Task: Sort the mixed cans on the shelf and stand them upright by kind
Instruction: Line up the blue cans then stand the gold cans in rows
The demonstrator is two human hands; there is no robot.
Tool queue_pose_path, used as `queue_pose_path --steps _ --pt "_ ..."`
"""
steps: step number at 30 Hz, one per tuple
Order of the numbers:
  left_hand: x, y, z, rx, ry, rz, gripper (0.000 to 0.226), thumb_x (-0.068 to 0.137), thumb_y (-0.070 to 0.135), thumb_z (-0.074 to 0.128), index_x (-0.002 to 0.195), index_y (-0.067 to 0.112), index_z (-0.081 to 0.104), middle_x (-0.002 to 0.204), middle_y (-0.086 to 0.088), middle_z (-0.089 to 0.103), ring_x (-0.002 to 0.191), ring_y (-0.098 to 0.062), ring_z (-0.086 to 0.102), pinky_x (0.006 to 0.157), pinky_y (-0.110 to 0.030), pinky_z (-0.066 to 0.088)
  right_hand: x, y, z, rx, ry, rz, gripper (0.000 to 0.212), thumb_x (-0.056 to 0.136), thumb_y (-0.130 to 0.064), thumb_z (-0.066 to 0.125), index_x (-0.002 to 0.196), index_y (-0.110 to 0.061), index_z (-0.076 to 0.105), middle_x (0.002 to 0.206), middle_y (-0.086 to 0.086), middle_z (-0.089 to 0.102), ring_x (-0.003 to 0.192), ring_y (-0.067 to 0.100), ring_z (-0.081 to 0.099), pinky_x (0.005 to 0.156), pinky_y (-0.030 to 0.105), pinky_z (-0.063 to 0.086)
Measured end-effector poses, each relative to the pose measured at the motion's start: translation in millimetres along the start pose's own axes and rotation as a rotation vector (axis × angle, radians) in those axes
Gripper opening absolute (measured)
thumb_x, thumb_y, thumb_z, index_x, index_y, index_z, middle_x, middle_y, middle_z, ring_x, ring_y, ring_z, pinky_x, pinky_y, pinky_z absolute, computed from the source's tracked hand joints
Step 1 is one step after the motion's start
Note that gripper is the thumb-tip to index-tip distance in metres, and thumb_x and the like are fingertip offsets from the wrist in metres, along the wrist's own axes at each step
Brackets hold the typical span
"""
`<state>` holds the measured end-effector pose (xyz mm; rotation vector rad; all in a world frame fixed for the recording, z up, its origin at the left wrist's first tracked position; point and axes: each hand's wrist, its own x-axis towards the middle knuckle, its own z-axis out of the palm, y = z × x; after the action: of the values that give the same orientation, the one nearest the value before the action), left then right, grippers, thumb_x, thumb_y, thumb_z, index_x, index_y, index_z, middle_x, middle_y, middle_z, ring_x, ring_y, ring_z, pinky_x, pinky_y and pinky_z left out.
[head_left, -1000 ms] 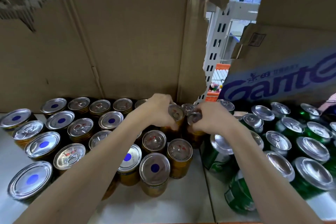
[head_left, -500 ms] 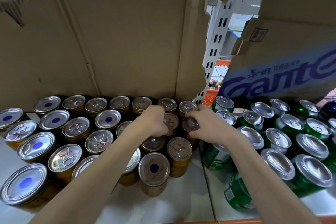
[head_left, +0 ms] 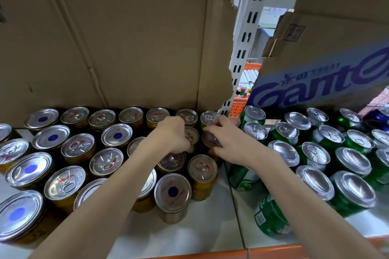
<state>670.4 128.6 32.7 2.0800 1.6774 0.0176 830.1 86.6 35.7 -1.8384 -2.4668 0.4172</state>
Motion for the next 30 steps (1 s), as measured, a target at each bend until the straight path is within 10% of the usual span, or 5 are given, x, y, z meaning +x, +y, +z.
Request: queue_pose_path --steps 18,25,30 --pt "-53 -42 3 0.064 -0.024 0.291 0.015 0.081 0.034 0.062 0.077 0.022 0.053 0.082 0.003 0.060 0.078 -0.016 0.057 0.062 -0.026 0.042 -45 -23 6 0.046 0.300 0.057 0.047 0.091 -0.019 0.051 0.137 -0.019 0.040 0.133 0.004 0.039 0.119 0.021 0.042 0.095 0.031 0.041" --pt "-56 -29 5 0.061 0.032 0.214 0.030 0.075 0.043 0.069 0.075 0.016 0.057 0.074 0.001 0.058 0.066 -0.013 0.052 0.053 -0.024 0.038 -56 -39 26 0.219 0.094 -0.097 0.060 0.085 -0.015 0.053 0.142 -0.022 0.034 0.138 -0.001 0.036 0.125 0.014 0.037 0.100 0.018 0.031" --pt "-57 -16 3 0.109 0.052 0.120 0.029 0.071 0.036 0.071 0.074 0.014 0.052 0.075 -0.002 0.057 0.066 -0.017 0.053 0.051 -0.026 0.038 -50 -37 36 0.214 -0.049 -0.060 0.086 0.074 -0.035 0.072 0.145 -0.020 0.027 0.137 0.002 0.035 0.126 0.019 0.038 0.105 0.032 0.034"
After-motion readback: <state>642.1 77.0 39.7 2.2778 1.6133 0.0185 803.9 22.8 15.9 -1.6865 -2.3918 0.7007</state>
